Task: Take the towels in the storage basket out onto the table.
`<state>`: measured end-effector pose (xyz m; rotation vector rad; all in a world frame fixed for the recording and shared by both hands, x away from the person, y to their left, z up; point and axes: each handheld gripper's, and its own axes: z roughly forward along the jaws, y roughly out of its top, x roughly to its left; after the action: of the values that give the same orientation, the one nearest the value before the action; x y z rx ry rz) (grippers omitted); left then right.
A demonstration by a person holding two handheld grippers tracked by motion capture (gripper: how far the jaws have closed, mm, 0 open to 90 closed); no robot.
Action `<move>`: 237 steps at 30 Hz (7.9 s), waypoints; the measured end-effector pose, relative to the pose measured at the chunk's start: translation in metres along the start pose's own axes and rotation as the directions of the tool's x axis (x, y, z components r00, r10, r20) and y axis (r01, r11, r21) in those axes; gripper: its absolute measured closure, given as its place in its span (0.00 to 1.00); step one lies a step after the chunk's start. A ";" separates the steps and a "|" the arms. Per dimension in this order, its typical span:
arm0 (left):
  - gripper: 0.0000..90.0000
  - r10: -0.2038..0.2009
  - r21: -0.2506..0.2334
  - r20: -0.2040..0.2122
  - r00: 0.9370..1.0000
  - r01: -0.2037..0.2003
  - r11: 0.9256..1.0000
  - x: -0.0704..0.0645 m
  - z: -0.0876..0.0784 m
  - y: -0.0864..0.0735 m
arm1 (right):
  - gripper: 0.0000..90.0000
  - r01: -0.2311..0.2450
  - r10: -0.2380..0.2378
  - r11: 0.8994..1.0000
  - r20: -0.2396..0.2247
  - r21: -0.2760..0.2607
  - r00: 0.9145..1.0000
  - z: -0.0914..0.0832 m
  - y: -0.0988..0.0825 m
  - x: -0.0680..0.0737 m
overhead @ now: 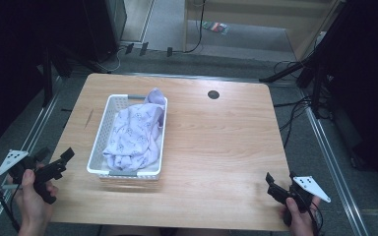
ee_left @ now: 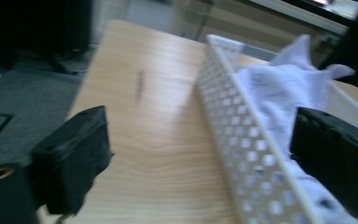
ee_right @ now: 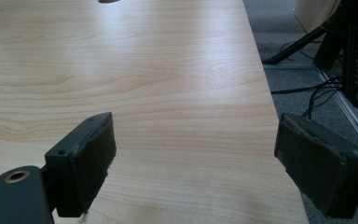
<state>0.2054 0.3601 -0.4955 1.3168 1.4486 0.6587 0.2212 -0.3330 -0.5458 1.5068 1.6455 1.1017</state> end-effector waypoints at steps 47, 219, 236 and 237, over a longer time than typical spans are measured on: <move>0.11 0.095 0.323 0.073 0.993 -0.114 0.939 -0.121 0.167 0.032 | 0.14 0.000 0.000 1.000 -0.004 -0.004 1.000 0.000 0.000 -0.001; 0.54 0.261 0.367 0.267 0.928 -0.348 0.863 -0.326 0.214 -0.035 | 0.14 0.002 -0.002 1.000 -0.029 -0.013 1.000 -0.001 0.000 -0.001; 0.00 0.197 0.319 0.380 0.904 -0.328 0.889 -0.325 0.190 -0.020 | 0.14 0.003 -0.003 1.000 -0.027 -0.011 1.000 -0.001 0.000 -0.001; 0.00 0.196 0.305 0.389 0.900 -0.327 0.894 -0.325 0.186 -0.017 | 0.14 0.003 -0.004 1.000 -0.028 -0.011 1.000 -0.001 0.000 -0.001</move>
<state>0.3288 0.0075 -0.4679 1.8457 1.1370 0.3061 0.2202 -0.3337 -0.5457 1.4873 1.6574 1.1325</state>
